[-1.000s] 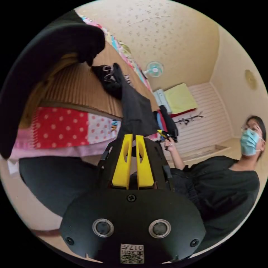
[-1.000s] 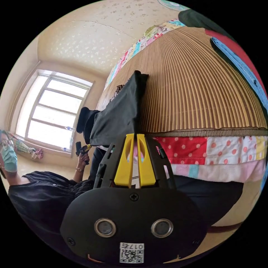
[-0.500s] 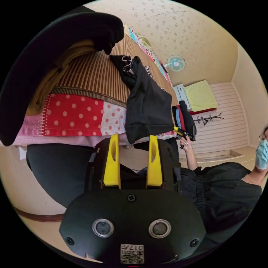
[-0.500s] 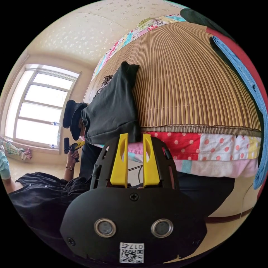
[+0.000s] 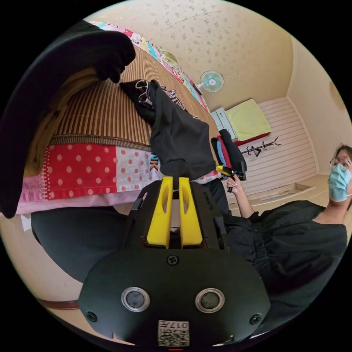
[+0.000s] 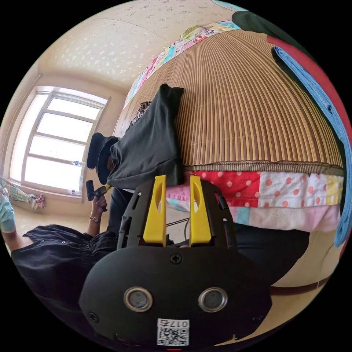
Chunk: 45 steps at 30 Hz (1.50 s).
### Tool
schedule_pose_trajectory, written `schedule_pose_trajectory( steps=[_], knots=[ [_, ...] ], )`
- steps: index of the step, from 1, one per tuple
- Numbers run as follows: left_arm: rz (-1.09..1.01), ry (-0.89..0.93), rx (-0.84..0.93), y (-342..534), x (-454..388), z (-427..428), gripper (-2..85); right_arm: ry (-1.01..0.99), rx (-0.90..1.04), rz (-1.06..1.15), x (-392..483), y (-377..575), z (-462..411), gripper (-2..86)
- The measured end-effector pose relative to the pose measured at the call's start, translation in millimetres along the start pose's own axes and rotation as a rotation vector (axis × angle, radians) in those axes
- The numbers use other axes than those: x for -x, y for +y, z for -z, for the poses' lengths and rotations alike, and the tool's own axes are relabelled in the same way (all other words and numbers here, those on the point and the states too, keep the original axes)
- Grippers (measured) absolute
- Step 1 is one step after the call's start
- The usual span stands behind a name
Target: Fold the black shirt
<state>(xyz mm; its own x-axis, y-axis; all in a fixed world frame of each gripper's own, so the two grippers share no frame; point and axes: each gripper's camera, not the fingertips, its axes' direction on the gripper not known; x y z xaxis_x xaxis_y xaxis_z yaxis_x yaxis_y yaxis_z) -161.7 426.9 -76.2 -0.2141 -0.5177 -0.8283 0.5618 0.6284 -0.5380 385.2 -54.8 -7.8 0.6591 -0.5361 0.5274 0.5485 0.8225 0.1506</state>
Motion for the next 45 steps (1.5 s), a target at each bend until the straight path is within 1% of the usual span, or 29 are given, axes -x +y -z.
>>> schedule_pose_trajectory(
  steps=[3,6,8,13,15,19,21,25,27,30,35,37,38,39,40,42,43,45],
  knots=[
    [0.003,0.017,-0.003,5,1,4,3.0,-0.043,0.053,0.016,-3,-1,-8,9.1],
    [0.008,0.021,-0.007,10,1,6,2.9,0.005,0.045,0.011,-5,4,-6,7.5],
    [0.009,0.045,-0.020,14,1,9,2.9,-0.001,0.025,0.019,-7,9,1,5.3],
    [0.005,0.122,-0.073,26,0,27,2.7,-0.235,-0.063,0.067,-14,28,28,2.1],
    [-0.059,0.137,-0.107,30,-18,43,2.2,-0.360,-0.118,0.201,-1,40,56,1.7],
    [-0.243,0.185,-0.212,29,-66,80,1.6,-0.447,-0.204,0.430,38,54,109,1.4],
    [-0.371,0.246,-0.286,30,-96,107,1.4,-0.479,-0.251,0.583,68,63,141,1.4],
    [-0.519,0.367,-0.367,36,-123,140,1.3,-0.611,-0.329,0.803,99,82,181,1.4],
    [-0.593,0.400,-0.383,44,-132,154,1.2,-0.609,-0.346,0.906,110,98,196,1.4],
    [-0.638,0.464,-0.348,56,-128,164,1.1,-0.579,-0.365,0.953,111,117,208,1.3],
    [-0.512,0.518,-0.323,80,-99,166,0.9,-0.536,-0.362,0.934,104,144,211,1.3],
    [-0.414,0.549,-0.281,83,-85,159,0.8,-0.501,-0.392,0.834,97,146,208,1.3],
    [-0.338,0.567,-0.249,82,-74,152,0.6,-0.466,-0.412,0.716,89,141,203,1.2],
    [-0.281,0.556,-0.253,82,-63,146,0.5,-0.429,-0.407,0.607,82,134,196,1.2],
    [-0.246,0.545,-0.259,81,-58,143,0.5,-0.402,-0.401,0.564,79,131,192,1.2],
    [-0.080,0.498,-0.278,72,-33,128,0.4,-0.255,-0.328,0.404,72,106,168,1.2],
    [-0.046,0.482,-0.284,69,-28,125,0.4,-0.222,-0.299,0.378,73,98,161,1.2],
    [0.001,0.415,-0.316,52,-18,117,0.4,-0.088,-0.230,0.310,80,67,138,1.2]
  ],
)
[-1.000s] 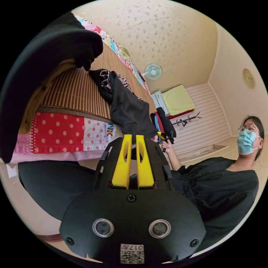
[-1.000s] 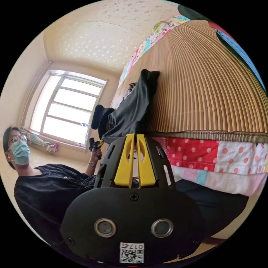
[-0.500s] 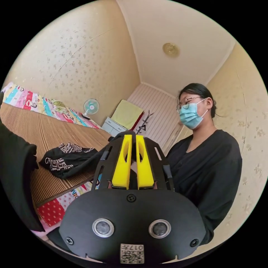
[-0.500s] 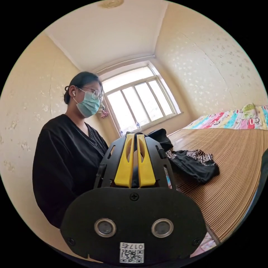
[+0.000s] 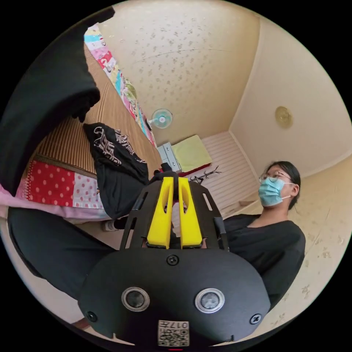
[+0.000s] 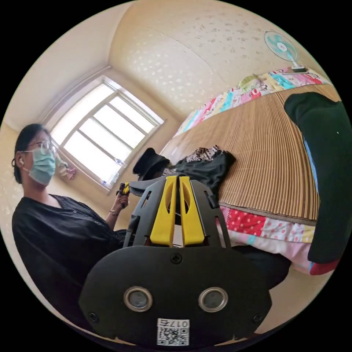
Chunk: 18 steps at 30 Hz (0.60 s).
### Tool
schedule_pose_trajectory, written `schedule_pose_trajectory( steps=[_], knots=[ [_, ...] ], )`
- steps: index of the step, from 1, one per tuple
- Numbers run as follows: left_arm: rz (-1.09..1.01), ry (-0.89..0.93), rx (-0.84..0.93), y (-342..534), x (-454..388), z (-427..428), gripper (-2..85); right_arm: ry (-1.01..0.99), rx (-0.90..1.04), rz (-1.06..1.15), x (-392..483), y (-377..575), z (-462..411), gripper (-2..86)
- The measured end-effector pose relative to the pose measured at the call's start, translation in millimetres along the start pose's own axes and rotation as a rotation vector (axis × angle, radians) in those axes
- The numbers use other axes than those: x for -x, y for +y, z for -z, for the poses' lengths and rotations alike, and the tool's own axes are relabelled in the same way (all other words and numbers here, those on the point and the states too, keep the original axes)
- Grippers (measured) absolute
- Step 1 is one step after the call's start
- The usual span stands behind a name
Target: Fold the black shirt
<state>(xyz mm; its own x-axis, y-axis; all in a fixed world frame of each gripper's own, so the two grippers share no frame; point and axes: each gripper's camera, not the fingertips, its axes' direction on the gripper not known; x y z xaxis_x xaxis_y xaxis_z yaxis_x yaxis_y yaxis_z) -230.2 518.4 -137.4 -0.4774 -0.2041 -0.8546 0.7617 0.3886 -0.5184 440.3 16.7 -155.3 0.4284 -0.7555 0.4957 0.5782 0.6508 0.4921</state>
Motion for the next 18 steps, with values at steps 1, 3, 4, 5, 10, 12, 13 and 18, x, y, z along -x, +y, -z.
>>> schedule_pose_trajectory(
  steps=[1,3,4,5,10,12,13,18],
  knots=[
    [-0.001,-0.016,-0.008,-5,2,-2,0.4,0.029,0.013,-0.002,0,-8,-7,1.2],
    [0.001,-0.056,-0.062,-26,9,-9,0.4,0.148,0.032,0.033,5,-36,-28,1.3],
    [-0.006,-0.059,-0.076,-31,9,-11,0.4,0.169,0.035,0.043,7,-43,-33,1.3],
    [-0.013,-0.077,-0.113,-41,10,-14,0.4,0.199,0.038,0.062,10,-57,-41,1.3],
    [-0.016,-0.205,-0.216,-76,11,-33,0.5,0.269,-0.021,0.035,2,-114,-64,1.5],
    [0.011,-0.212,-0.248,-96,22,-47,0.7,0.274,-0.063,-0.019,-10,-140,-77,1.7],
    [0.017,-0.212,-0.253,-101,26,-50,0.7,0.271,-0.073,-0.037,-14,-146,-81,1.8],
    [0.091,-0.308,-0.310,-145,65,-80,2.2,0.281,-0.109,-0.090,-50,-190,-126,3.5]
  ],
)
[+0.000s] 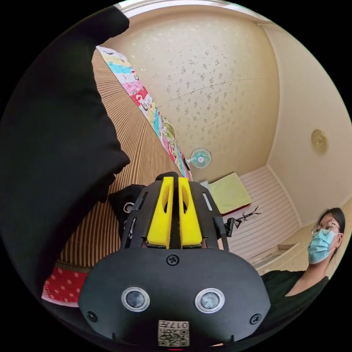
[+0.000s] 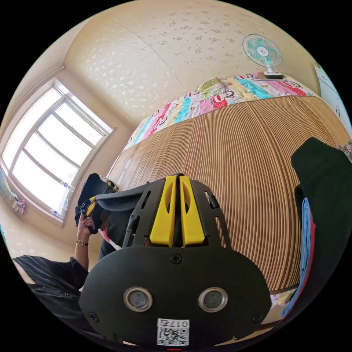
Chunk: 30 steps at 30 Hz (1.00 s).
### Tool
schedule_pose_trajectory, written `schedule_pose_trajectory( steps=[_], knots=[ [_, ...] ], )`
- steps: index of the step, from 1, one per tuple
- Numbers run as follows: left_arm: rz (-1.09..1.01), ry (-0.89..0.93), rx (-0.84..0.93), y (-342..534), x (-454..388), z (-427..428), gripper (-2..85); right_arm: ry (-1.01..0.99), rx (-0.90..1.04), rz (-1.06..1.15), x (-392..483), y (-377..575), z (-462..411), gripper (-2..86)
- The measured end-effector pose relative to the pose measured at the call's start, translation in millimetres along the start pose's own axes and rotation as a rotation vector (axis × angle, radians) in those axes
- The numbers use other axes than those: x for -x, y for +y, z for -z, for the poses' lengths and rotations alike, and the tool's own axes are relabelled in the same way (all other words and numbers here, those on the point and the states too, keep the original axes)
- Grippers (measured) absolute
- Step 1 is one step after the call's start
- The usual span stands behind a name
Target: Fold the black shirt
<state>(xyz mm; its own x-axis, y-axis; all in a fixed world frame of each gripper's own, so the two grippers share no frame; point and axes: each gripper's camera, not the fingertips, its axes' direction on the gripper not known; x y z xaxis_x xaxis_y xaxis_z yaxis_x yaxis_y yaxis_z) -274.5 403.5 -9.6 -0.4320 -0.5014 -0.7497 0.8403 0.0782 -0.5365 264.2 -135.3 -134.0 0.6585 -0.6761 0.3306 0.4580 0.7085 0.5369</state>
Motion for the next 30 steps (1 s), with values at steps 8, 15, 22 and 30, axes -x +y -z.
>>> schedule_pose_trajectory(
  steps=[8,15,22,30],
  knots=[
    [-0.092,0.004,-0.067,-8,-7,-30,18.2,-0.055,-0.034,-0.109,-31,2,-29,12.0],
    [-0.228,-0.315,0.168,55,-31,-25,18.3,-0.113,0.241,0.077,1,52,-43,11.5],
    [-0.226,-0.427,0.343,111,-17,-28,17.1,0.003,0.347,0.037,13,93,-47,10.9],
    [-0.320,-0.297,0.418,114,-6,-38,7.5,-0.070,0.278,-0.002,7,120,-29,3.5]
  ],
)
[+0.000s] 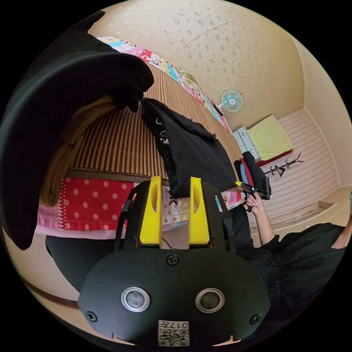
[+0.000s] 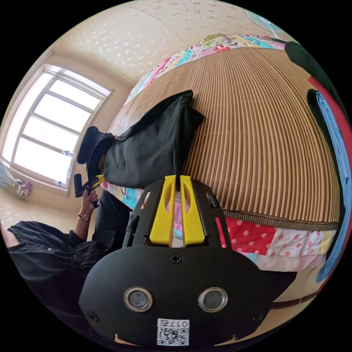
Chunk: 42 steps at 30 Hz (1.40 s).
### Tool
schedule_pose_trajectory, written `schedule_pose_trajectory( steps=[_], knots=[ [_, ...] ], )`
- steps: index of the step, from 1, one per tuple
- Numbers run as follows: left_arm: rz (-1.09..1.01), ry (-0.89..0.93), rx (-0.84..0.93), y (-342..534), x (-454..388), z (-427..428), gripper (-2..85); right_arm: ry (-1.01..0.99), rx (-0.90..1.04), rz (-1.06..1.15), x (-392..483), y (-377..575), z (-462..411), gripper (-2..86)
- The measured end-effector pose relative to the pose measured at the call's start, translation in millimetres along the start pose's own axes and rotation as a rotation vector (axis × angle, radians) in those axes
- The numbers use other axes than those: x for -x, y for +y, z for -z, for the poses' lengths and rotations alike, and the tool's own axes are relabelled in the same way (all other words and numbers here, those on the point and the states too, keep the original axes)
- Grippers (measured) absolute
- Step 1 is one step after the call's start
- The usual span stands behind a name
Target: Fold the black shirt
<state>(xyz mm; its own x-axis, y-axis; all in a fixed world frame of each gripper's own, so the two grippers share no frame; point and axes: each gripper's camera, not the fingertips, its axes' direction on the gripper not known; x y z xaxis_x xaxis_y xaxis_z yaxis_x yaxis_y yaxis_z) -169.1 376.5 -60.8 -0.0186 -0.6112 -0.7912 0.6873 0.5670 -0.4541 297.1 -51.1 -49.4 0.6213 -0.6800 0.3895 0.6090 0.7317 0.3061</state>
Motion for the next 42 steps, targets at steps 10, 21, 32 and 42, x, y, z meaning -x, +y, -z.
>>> schedule_pose_trajectory(
  steps=[10,21,32,42],
  knots=[
    [-0.023,0.049,0.035,10,5,-5,12.3,0.099,-0.013,-0.096,-1,34,15,1.6],
    [-0.160,-0.070,0.231,12,-9,-52,3.4,0.112,-0.042,-0.273,10,33,6,1.8],
    [-0.017,0.034,0.098,35,29,-14,6.0,0.164,-0.069,0.032,111,-10,30,8.7],
    [-0.179,0.114,0.116,33,3,-35,6.6,0.109,0.215,0.451,239,-158,-126,11.9]
  ],
)
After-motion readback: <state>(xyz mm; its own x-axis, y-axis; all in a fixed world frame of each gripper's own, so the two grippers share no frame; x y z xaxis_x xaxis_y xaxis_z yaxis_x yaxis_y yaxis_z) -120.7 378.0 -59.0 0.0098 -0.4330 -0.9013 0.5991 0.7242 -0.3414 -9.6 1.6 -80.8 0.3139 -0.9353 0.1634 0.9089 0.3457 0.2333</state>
